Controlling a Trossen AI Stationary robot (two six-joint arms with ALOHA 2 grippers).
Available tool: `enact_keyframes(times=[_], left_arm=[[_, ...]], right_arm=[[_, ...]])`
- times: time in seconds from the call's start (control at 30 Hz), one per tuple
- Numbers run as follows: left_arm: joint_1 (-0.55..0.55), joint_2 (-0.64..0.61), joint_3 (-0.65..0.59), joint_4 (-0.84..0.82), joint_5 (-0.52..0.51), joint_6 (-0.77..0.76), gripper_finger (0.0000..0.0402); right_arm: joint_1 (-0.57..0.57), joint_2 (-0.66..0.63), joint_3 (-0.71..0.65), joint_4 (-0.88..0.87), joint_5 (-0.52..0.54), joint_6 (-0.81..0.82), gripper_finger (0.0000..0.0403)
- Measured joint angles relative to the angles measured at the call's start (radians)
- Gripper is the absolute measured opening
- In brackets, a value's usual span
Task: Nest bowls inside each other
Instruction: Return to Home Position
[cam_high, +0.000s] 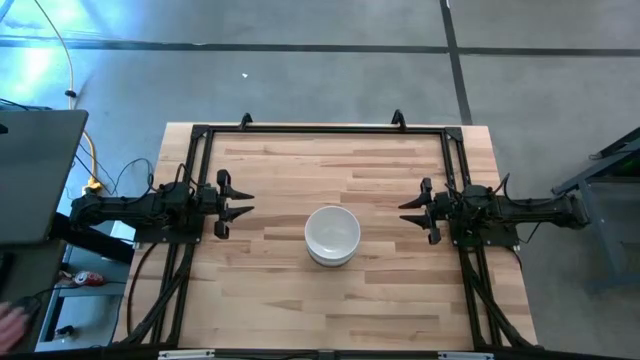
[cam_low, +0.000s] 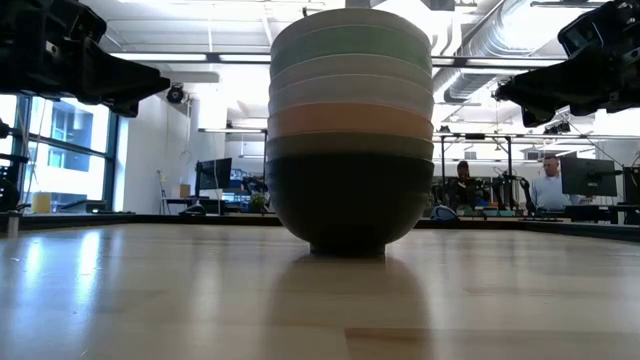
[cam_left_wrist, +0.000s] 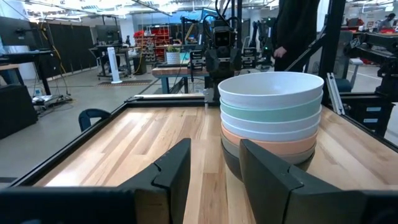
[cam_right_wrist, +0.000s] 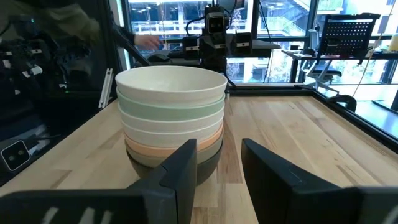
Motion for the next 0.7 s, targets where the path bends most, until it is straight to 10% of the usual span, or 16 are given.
enact_keyframes(times=[0.7], left_arm=[[0.000,0.000,0.000,0.000,0.000,0.000,0.0126]], right_arm=[[0.000,0.000,0.000,0.000,-0.006,0.000,0.0117]])
